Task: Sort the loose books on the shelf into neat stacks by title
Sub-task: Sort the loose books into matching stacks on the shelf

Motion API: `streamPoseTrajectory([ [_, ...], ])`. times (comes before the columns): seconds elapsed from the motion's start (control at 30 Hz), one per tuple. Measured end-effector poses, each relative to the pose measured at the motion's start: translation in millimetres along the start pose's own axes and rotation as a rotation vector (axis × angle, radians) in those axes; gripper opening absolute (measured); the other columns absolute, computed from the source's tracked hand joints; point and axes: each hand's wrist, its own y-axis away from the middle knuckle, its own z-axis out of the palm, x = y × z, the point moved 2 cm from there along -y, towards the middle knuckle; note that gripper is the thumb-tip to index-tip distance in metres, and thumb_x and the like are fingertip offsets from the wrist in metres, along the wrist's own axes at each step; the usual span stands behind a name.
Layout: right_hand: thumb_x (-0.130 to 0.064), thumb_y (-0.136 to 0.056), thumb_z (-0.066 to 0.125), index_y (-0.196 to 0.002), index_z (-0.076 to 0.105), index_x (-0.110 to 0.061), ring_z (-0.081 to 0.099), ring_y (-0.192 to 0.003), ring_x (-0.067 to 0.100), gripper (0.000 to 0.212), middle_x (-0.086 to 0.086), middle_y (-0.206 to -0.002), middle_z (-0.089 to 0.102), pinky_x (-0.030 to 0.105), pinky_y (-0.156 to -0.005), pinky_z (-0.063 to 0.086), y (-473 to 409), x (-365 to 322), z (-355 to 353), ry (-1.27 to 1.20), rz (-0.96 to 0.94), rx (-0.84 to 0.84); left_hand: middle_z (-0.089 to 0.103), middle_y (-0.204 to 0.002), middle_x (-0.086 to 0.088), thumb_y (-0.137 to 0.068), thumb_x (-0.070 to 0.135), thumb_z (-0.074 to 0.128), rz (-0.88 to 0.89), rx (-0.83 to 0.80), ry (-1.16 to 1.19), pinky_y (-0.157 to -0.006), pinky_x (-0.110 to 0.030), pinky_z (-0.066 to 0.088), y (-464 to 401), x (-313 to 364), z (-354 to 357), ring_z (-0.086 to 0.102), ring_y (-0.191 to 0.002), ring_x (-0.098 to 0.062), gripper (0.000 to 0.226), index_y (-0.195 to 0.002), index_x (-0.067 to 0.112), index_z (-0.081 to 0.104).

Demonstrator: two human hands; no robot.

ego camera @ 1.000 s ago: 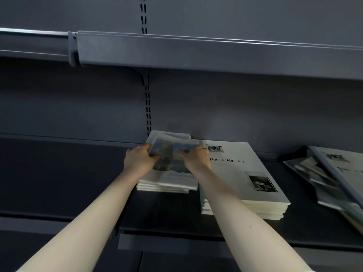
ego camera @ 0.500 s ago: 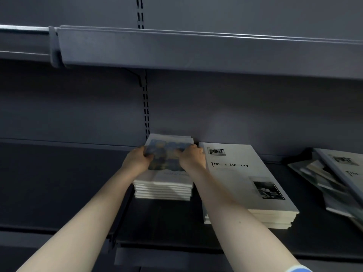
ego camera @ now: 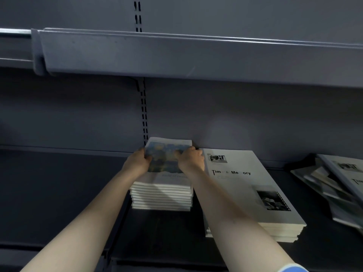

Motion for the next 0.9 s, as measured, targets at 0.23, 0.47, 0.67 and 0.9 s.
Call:
streamPoseTrajectory([
  [0.23,-0.045,-0.098,0.043,-0.145,0.026,0.002,0.033,-0.134,0.034,0.068,0.018,-0.146,0.03,0.04,-0.104,0.035,-4,1,1,-0.003,-0.003,0.002,0.052,-0.129,-0.021,-0.101,0.021,0.035,0.032,0.042,-0.067,-0.089,-0.037,0.041,-1,1,3,0.051,-0.115,-0.035,0.035,-0.128,0.001,0.046],
  [0.47,-0.044,-0.1,0.038,-0.145,0.025,0.003,0.034,-0.134,0.033,0.067,0.019,-0.146,0.032,0.038,-0.106,0.034,3,4,-2,-0.003,-0.038,-0.009,0.057,-0.114,-0.022,-0.098,0.025,0.042,0.079,0.227,-0.168,-0.073,-0.037,0.041,8,0,-1,0.056,-0.101,-0.038,0.028,-0.11,0.002,0.052],
  [0.67,-0.038,-0.101,0.038,-0.139,0.037,-0.001,0.038,-0.131,0.033,0.053,0.018,-0.141,0.04,0.036,-0.105,0.031,14,10,-16,-0.018,-0.135,0.096,0.054,-0.121,-0.02,-0.099,0.032,0.04,0.083,0.326,-0.198,-0.078,-0.04,0.044,22,10,-8,0.053,-0.109,-0.038,0.038,-0.118,0.002,0.052],
  [0.9,-0.036,-0.099,0.04,-0.134,0.044,-0.002,0.042,-0.126,0.035,0.049,0.018,-0.135,0.044,0.038,-0.102,0.036,20,24,-37,0.01,-0.122,0.125,0.052,-0.123,-0.019,-0.097,0.035,0.04,0.084,0.292,-0.176,-0.081,-0.041,0.043,29,24,-12,0.05,-0.113,-0.037,0.041,-0.119,0.002,0.051],
])
